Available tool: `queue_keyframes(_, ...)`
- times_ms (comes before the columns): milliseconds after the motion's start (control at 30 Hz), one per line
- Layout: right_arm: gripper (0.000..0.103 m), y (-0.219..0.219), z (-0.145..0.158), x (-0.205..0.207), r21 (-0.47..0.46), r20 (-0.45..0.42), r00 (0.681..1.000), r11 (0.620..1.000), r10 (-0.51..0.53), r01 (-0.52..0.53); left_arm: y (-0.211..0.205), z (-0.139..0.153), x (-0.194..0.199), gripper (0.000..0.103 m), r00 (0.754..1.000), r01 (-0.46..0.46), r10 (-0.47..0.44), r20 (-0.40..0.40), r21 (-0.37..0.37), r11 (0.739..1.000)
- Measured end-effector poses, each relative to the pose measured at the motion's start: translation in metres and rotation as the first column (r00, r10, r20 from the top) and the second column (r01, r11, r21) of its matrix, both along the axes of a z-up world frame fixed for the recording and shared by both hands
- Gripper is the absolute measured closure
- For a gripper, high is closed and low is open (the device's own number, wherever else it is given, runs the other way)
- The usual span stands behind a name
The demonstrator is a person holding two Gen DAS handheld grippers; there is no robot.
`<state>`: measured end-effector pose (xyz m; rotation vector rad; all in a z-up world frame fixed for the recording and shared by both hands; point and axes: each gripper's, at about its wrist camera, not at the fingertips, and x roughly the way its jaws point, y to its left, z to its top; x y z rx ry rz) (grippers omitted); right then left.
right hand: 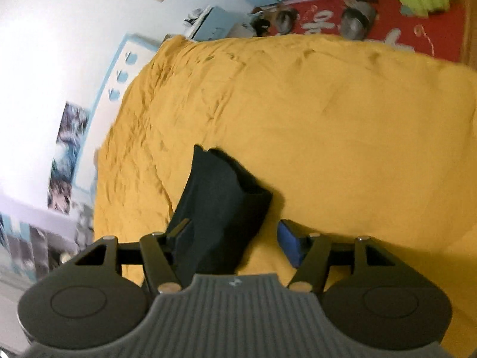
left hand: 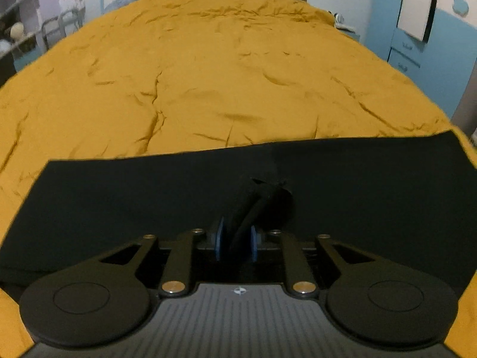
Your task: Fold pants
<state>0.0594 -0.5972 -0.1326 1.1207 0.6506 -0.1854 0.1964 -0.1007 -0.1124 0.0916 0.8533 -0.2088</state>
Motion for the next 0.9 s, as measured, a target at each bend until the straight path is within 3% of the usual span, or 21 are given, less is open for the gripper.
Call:
queue_keyframes(67, 0.064, -0.001, -0.005, 0.008, 0.013, 0.002, 1.000, 1.000, -0.017, 0.017, 0.004, 0.000, 0.005, 0.085, 1.000, 0.004, -0.004, -0.010, -0.008, 1.000)
queue_keyframes(100, 0.090, -0.003, -0.006, 0.010, 0.019, 0.003, 1.000, 1.000, -0.024, 0.024, 0.001, -0.001, 0.005, 0.086, 1.000, 0.007, -0.007, -0.014, -0.006, 1.000)
queue_keyframes(167, 0.098, -0.007, 0.005, 0.011, -0.013, 0.035, 0.999, 1.000, -0.022, 0.022, -0.003, -0.003, 0.009, 0.090, 1.000, 0.014, -0.014, -0.021, -0.003, 1.000)
queue_keyframes(233, 0.100, -0.007, 0.022, 0.009, -0.119, 0.047, 0.999, 0.993, 0.018, -0.012, -0.005, -0.004, 0.007, 0.093, 0.999, 0.015, -0.016, -0.028, -0.010, 1.000)
queue_keyframes(267, 0.100, -0.007, 0.023, 0.012, -0.161, 0.020, 0.999, 0.987, 0.032, -0.028, -0.004, -0.005, 0.007, 0.093, 0.999, 0.015, -0.016, -0.028, -0.016, 1.000)
queue_keyframes(367, 0.100, -0.012, 0.002, 0.018, -0.160, -0.069, 0.996, 0.985, 0.048, -0.058, 0.000, -0.005, -0.008, 0.093, 1.000, 0.025, -0.026, -0.012, -0.017, 1.000)
queue_keyframes(467, 0.095, -0.012, 0.001, 0.018, -0.167, -0.071, 0.996, 0.983, 0.061, -0.072, 0.000, -0.004, -0.012, 0.092, 0.999, 0.050, -0.049, 0.010, -0.010, 0.999)
queue_keyframes(533, 0.077, -0.006, 0.015, 0.012, -0.242, -0.078, 0.996, 0.968, 0.045, -0.062, 0.000, -0.001, -0.013, 0.085, 0.997, 0.073, -0.073, 0.015, -0.018, 0.997)
queue_keyframes(633, 0.071, 0.009, 0.042, 0.002, -0.381, -0.094, 0.994, 0.920, 0.062, -0.093, 0.003, 0.003, -0.015, 0.066, 0.992, 0.120, -0.122, -0.012, -0.116, 0.986)
queue_keyframes(733, 0.066, 0.032, 0.064, 0.002, -0.439, -0.066, 0.990, 0.888, 0.124, -0.140, 0.011, 0.007, -0.014, 0.065, 0.984, 0.152, -0.171, -0.049, -0.262, 0.953)
queue_keyframes(800, 0.061, 0.055, 0.074, 0.006, -0.449, -0.041, 0.980, 0.872, 0.197, -0.194, 0.020, 0.011, -0.014, 0.065, 0.978, 0.155, -0.196, -0.074, -0.373, 0.915)
queue_keyframes(900, 0.056, 0.097, 0.078, 0.024, -0.408, -0.010, 0.937, 0.855, 0.348, -0.322, 0.038, 0.022, -0.018, 0.065, 0.986, 0.124, -0.159, -0.049, -0.420, 0.899)
